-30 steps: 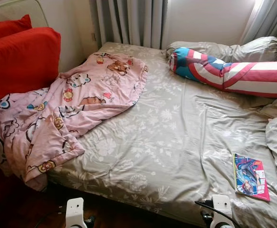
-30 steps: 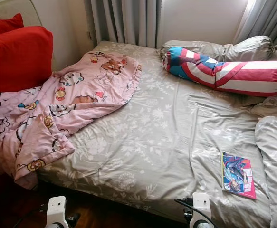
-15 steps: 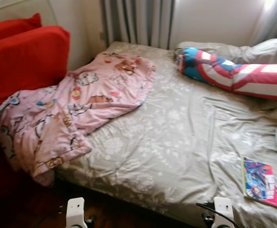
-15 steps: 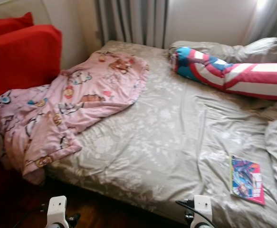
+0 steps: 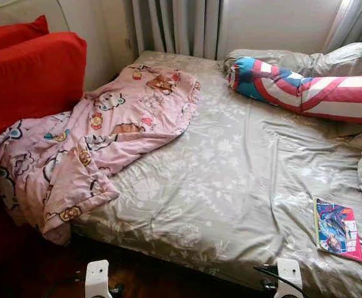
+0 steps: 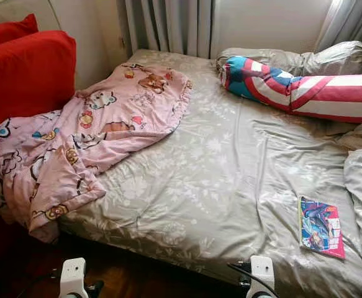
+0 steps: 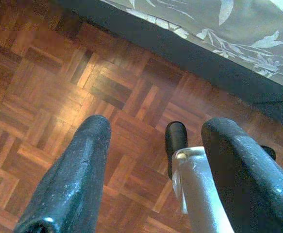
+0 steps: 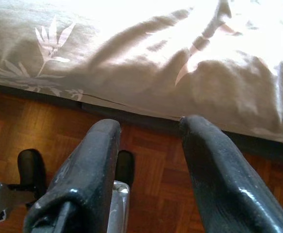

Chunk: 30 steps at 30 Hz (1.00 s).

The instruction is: Clean up the room

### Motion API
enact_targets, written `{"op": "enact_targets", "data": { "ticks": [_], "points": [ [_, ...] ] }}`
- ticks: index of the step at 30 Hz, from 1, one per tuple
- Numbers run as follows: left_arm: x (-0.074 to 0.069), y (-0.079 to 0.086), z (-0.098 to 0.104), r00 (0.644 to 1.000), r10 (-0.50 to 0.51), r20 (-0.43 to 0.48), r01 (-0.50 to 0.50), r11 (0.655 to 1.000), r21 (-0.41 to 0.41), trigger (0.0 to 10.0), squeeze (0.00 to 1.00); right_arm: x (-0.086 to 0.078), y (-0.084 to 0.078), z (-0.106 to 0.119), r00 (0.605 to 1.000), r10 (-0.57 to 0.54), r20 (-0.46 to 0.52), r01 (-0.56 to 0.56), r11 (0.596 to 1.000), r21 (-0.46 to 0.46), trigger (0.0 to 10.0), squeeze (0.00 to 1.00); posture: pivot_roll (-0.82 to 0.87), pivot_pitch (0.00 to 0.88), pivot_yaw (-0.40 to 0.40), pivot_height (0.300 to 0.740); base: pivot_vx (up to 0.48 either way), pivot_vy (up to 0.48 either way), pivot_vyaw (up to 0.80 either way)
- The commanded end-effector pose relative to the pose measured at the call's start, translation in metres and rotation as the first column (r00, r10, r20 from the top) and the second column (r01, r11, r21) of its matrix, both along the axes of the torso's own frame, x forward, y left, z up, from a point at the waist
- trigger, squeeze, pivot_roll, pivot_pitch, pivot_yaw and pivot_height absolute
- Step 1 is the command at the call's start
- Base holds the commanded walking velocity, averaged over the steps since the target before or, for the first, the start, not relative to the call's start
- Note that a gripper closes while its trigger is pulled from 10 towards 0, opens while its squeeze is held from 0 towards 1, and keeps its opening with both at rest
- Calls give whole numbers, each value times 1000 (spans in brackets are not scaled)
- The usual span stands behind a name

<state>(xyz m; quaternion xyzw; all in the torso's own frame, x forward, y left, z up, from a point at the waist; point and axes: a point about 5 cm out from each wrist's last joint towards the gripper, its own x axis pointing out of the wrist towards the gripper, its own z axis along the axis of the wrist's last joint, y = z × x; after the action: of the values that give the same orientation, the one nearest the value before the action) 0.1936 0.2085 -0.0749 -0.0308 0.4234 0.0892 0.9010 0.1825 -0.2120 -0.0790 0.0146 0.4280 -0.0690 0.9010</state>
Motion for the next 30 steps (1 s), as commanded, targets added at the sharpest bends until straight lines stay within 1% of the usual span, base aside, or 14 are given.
{"op": "enact_targets", "data": {
  "ticks": [1,23,30],
  "points": [
    [-4,2,-2,1000,-5,-19,5,1000,4,10000,0,-1,1,-1,1000,-7,-3,7,1000,7,10000,0,23,65,-3,740,0,480,0],
    [-4,3,-2,1000,-4,-16,5,1000,6,10000,0,-1,4,-1,1000,-2,-2,2,1000,12,10000,0,25,60,-1,740,0,480,0],
    [-5,2,-2,1000,1,-19,-1,1000,4,10000,0,-3,4,-2,1000,4,-8,-4,1000,11,10000,0,27,36,-4,740,0,480,0]
  ]
}}
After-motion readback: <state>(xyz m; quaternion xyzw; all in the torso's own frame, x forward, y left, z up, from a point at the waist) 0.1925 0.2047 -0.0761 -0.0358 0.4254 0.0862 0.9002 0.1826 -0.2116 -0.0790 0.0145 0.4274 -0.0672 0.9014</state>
